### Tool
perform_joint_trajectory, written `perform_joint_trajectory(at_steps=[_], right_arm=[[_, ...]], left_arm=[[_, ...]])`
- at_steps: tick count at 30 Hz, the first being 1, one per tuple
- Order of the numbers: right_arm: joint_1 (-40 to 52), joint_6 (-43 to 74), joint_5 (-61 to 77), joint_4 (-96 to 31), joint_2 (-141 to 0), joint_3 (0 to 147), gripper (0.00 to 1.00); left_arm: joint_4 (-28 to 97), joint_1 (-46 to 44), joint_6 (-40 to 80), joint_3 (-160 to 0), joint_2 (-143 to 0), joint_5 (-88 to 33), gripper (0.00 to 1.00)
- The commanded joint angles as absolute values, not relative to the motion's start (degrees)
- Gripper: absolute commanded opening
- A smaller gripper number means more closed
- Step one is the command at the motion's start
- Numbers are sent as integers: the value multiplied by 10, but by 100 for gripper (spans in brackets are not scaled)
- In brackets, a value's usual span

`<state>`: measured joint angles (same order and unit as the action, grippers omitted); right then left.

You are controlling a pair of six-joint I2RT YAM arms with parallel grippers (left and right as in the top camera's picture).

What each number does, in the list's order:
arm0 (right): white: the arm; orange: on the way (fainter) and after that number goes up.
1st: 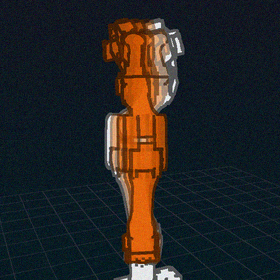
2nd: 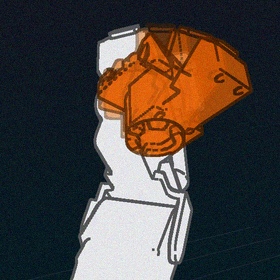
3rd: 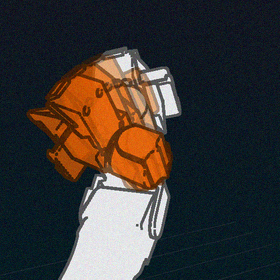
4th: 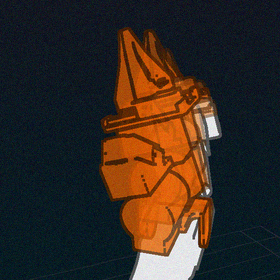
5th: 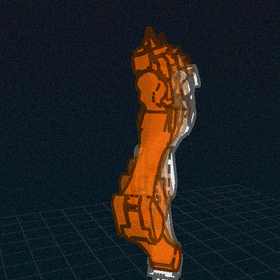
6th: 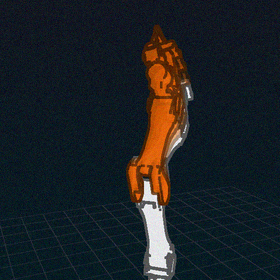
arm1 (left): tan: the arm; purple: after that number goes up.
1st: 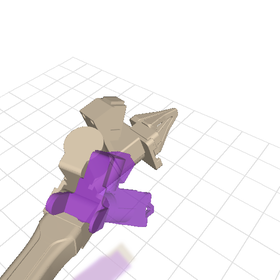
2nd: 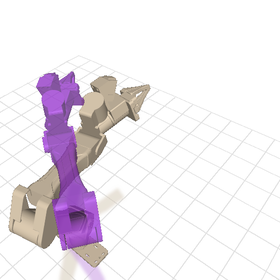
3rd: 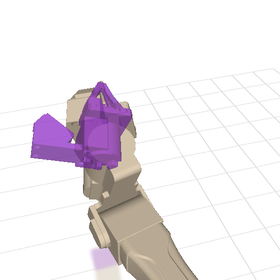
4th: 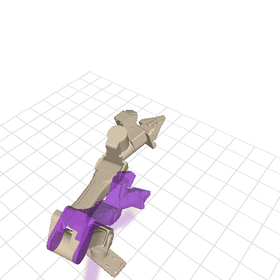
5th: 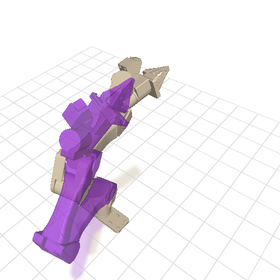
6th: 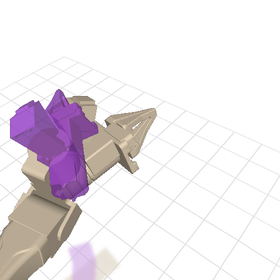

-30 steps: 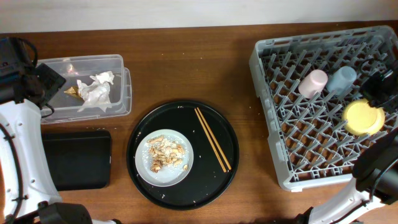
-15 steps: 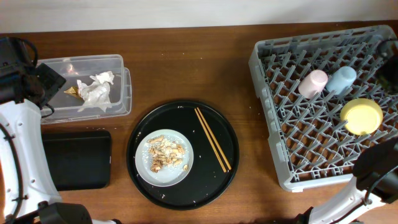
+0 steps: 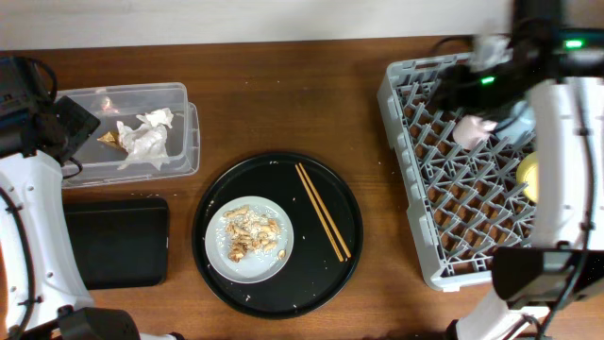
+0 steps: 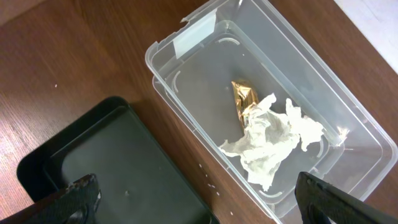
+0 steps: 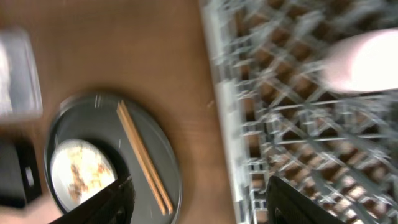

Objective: Sort waste into correct bins and load items into the dishwasher rack
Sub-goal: 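Move the right gripper to the chopsticks on the tray and grasp one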

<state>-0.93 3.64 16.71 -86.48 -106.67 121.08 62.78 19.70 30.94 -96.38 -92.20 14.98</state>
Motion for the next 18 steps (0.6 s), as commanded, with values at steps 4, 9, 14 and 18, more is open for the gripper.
perform_joint_trajectory(at_steps=[4,9,14,18], right_arm=[[164,-26,138,-779,-1075,1054,66],[246,-26,129,-673,-1085,935,51],[286,-18,128,-582,-1095,838,48],[286,5,131,-515,-1096,779,46]], left_arm=[[627,200,312,-970,-916,154,100],[627,200,312,-970,-916,154,99],[627,200,312,-970,-916,154,99],[627,200,313,-970,-916,154,99]])
